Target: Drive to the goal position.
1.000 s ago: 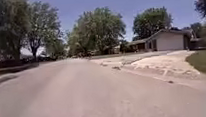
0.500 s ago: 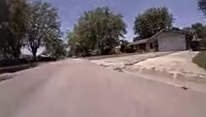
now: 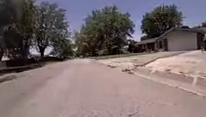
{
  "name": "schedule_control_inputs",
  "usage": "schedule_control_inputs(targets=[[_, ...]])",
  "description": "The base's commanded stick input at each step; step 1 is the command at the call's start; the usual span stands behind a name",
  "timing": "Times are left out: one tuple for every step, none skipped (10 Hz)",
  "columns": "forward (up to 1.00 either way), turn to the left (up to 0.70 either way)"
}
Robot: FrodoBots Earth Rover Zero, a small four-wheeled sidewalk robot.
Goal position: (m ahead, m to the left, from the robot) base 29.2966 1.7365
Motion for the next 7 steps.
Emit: schedule_control_inputs(targets=[[0.70, 0.00], [0.70, 0.00], [0.70, 0.00], [0.70, 0.00], [0.70, 0.00], [0.70, 0.00], [0.70, 0.00]])
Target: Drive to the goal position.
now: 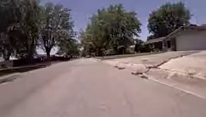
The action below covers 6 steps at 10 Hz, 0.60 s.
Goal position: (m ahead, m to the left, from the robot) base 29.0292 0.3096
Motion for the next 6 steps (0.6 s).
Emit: schedule_control_inputs(targets=[[0.70, 0.00], [0.70, 0.00], [0.70, 0.00], [0.70, 0.00], [0.70, 0.00], [0.70, 0.00]])
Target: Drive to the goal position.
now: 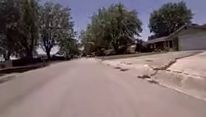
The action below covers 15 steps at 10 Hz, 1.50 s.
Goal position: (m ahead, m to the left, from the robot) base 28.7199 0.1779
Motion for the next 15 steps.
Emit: schedule_control_inputs(targets=[[0.70, 0.00], [0.70, 0.00], [0.70, 0.00], [0.70, 0.00], [0.70, 0.00], [0.70, 0.00], [0.70, 0.00], [0.70, 0.00], [0.70, 0.00], [0.70, 0.00], [0.70, 0.00], [0.70, 0.00], [0.70, 0.00], [0.70, 0.00], [0.70, 0.00]])
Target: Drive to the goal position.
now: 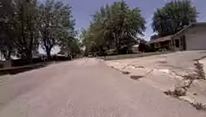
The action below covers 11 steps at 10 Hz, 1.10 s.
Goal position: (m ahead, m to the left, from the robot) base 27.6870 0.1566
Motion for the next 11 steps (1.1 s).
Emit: schedule_control_inputs(targets=[[0.70, 0.00], [0.70, 0.00], [0.70, 0.00], [0.70, 0.00], [0.70, 0.00], [0.70, 0.00], [0.70, 0.00], [0.70, 0.00], [0.70, 0.00], [0.70, 0.00], [0.70, 0.00]])
